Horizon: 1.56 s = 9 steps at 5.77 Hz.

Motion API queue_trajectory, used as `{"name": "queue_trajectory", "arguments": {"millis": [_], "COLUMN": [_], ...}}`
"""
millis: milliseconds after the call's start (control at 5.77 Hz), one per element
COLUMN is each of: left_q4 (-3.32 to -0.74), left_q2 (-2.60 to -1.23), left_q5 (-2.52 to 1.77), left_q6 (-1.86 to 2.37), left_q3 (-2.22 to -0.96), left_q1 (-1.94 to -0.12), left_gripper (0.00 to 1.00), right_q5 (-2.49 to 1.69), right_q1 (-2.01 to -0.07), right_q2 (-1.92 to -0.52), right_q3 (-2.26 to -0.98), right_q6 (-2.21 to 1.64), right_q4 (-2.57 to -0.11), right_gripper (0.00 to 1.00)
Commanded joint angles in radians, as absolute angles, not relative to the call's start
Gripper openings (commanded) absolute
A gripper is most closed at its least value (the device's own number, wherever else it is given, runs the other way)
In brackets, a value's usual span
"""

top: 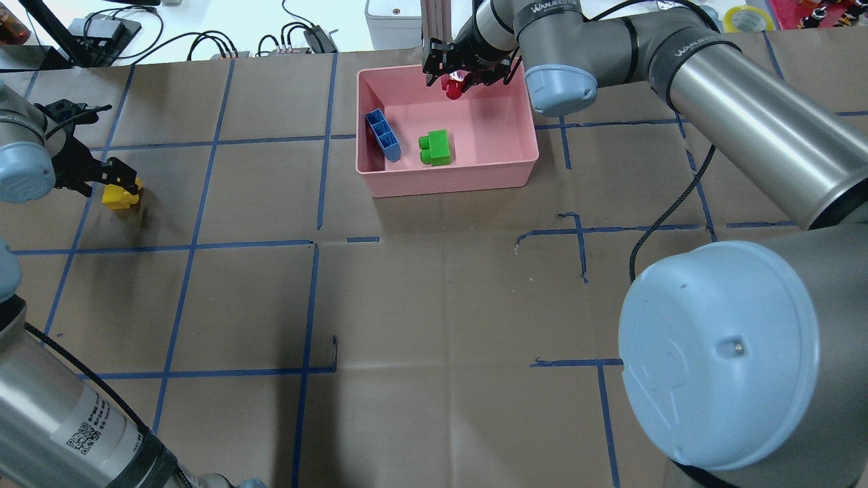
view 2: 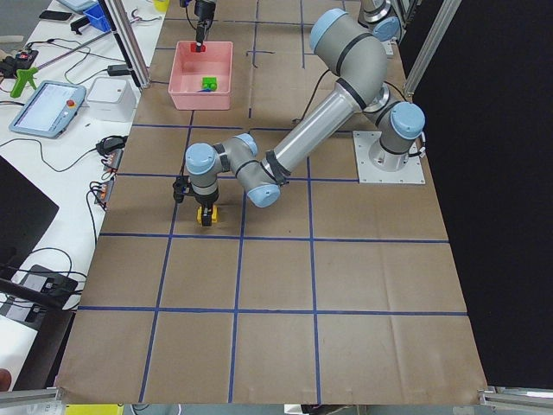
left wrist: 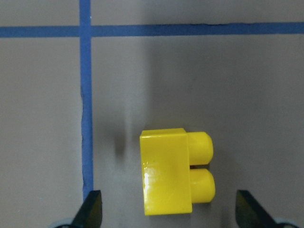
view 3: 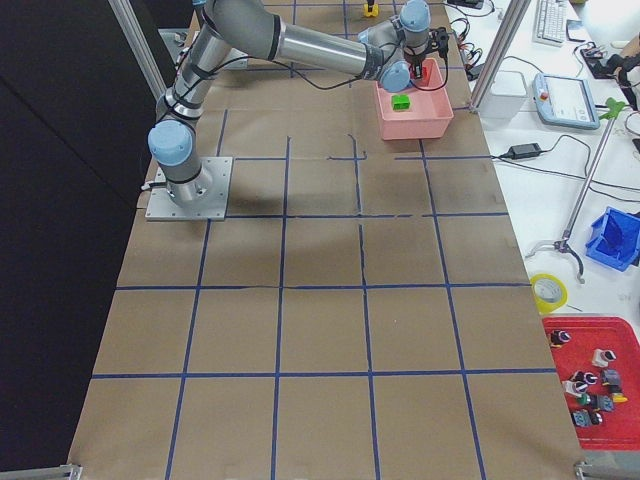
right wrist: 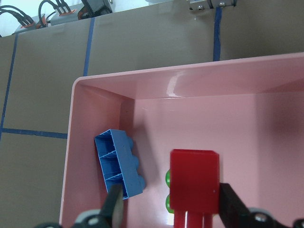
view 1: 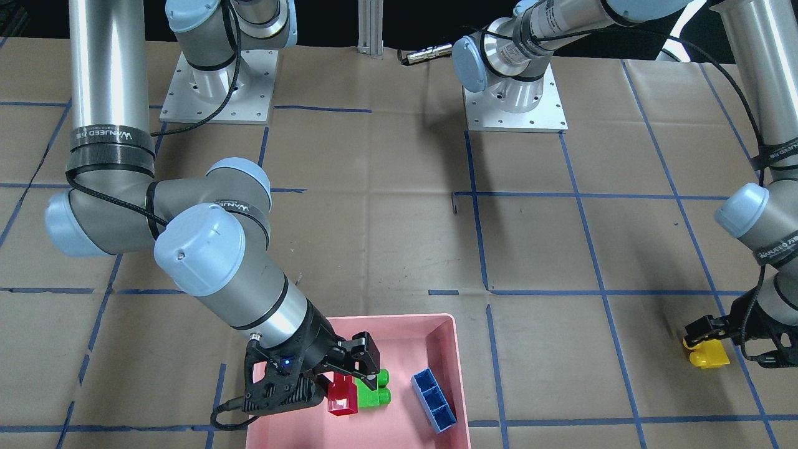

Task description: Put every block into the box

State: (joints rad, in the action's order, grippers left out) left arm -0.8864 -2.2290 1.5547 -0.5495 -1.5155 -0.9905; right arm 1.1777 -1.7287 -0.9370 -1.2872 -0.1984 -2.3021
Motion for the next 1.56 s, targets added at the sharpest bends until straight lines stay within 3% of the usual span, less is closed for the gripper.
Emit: {"name": "queue_trajectory", "arguments": {"millis": [0,346,520,693,1039,1213,1386], "left_q4": [-0.871,-0.871,-0.871,-0.871,-0.871,-0.877,-0.956], "left_q2": [-2.25,-2.255,-2.255,-2.256,-2.253,-2.238,-2.191], "left_q5": [1.554,1.552,1.552,1.549,1.551,1.557,1.562], "left_q6": [-0.537,-0.541,-0.541,-0.54,-0.549,-0.549,-0.549], "left_q3": [-1.516,-1.499,-1.497,-1.496,-1.494,-1.485,-1.438], "left_q1": [-0.989,-0.989,-0.989,-0.989,-0.989,-0.995,-1.011], "left_gripper": [0.99,0.83,0.79,0.69,0.37,0.25,0.21], "right_q5": [1.184,1.199,1.313,1.34,1.383,1.484,1.488], "right_q1": [-1.726,-1.714,-1.689,-1.64,-1.598,-1.617,-1.664], "right_q2": [-0.945,-0.959,-1.016,-1.104,-1.294,-1.398,-1.543], "right_q3": [-1.293,-1.295,-1.305,-1.307,-1.319,-1.381,-1.555], "right_q6": [-0.195,-0.12,-0.01,0.132,0.167,0.15,0.087], "right_q4": [-2.304,-2.292,-2.211,-1.958,-1.524,-1.514,-1.572], "right_gripper": [1.0,1.0,1.0,1.0,1.0,1.0,1.0]}}
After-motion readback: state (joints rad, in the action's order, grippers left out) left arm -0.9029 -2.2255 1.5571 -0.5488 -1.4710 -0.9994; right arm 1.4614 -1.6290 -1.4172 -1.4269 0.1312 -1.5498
